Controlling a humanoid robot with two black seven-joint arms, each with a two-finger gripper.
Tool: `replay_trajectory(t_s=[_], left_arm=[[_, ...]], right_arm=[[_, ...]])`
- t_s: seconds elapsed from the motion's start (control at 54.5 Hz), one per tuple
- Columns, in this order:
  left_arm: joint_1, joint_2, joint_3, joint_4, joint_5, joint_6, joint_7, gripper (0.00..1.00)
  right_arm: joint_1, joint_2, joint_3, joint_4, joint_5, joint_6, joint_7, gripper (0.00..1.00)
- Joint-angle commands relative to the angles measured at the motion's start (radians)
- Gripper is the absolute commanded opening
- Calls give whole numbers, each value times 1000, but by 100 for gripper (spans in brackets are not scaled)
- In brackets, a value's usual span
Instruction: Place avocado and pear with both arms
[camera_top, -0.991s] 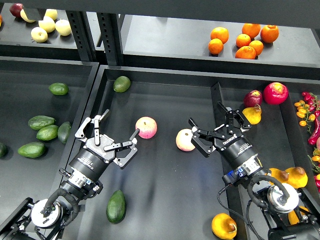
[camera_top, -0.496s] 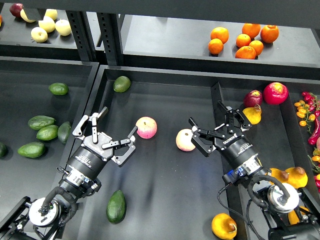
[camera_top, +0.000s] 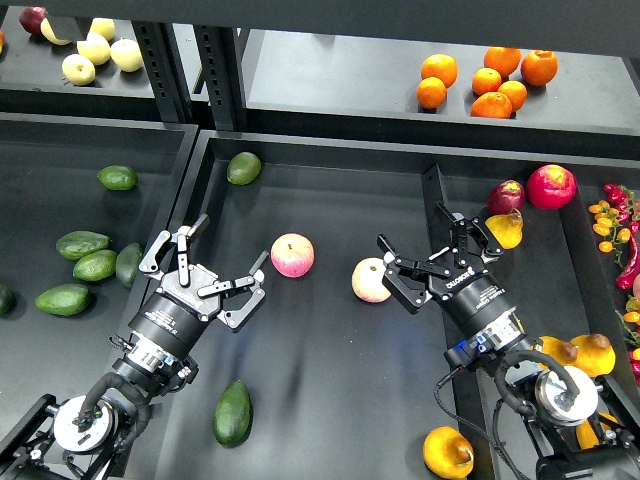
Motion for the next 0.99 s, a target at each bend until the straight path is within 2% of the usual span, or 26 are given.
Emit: replay_trajectory(t_s=[0.0,0.753,0.973], left_arm=[[-2,0,0,1,0,0,0,100],[-11,0,2,10,3,0,2,100],[-34,0,5,10,12,0,38,100]], right_arm=[[0,0,0,2,0,0,0,100],[-3,0,0,2,0,-7,0,100],[-14,0,-2,3,2,-8,0,100]])
